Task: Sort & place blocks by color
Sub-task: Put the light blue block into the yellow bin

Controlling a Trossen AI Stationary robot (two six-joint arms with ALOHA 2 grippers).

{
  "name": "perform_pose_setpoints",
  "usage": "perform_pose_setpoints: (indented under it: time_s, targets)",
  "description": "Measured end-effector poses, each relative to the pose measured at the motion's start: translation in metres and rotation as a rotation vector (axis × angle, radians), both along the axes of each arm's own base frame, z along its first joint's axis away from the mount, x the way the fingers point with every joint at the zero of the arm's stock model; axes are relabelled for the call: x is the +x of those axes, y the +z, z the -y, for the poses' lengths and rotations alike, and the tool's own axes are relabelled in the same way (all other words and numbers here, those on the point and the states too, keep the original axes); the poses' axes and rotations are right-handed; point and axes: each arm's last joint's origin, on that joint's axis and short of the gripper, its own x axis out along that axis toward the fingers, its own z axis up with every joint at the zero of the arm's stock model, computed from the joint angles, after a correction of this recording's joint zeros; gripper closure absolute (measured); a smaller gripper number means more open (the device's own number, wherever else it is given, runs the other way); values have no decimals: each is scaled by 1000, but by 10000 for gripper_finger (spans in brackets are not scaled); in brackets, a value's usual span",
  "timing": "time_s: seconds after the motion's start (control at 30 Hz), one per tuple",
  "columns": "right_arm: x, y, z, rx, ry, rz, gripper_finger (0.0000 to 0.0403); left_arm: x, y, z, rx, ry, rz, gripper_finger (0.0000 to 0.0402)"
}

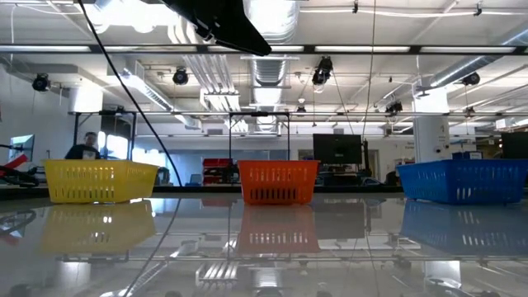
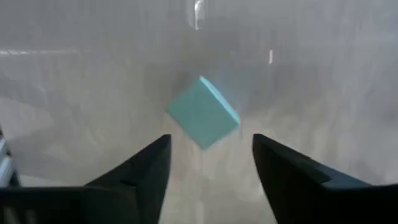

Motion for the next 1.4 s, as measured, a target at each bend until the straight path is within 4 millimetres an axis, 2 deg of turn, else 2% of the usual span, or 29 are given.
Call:
perform_pose_setpoints:
  time_s: [0.2, 0.37, 0.57, 0.9, 1.1, 1.4]
  targets:
    - [11, -8, -12, -43, 169, 13, 130, 0, 0, 0, 0, 0, 1, 210]
    - [18, -21, -20, -86, 267, -24, 123, 0, 0, 0, -1, 0, 0, 210]
    - [22, -27, -24, -127, 308, -67, 165, 0, 0, 0, -1, 0, 0, 210]
    - [23, -28, -26, -129, 307, -59, 284, 0, 0, 1, -12, 3, 8, 210]
    - [29, -7, -17, -263, 223, 177, 284, 0, 1, 8, -34, -18, 46, 210]
    - [50, 40, 10, -409, 147, 760, 284, -2, -3, 31, -88, -118, 219, 210]
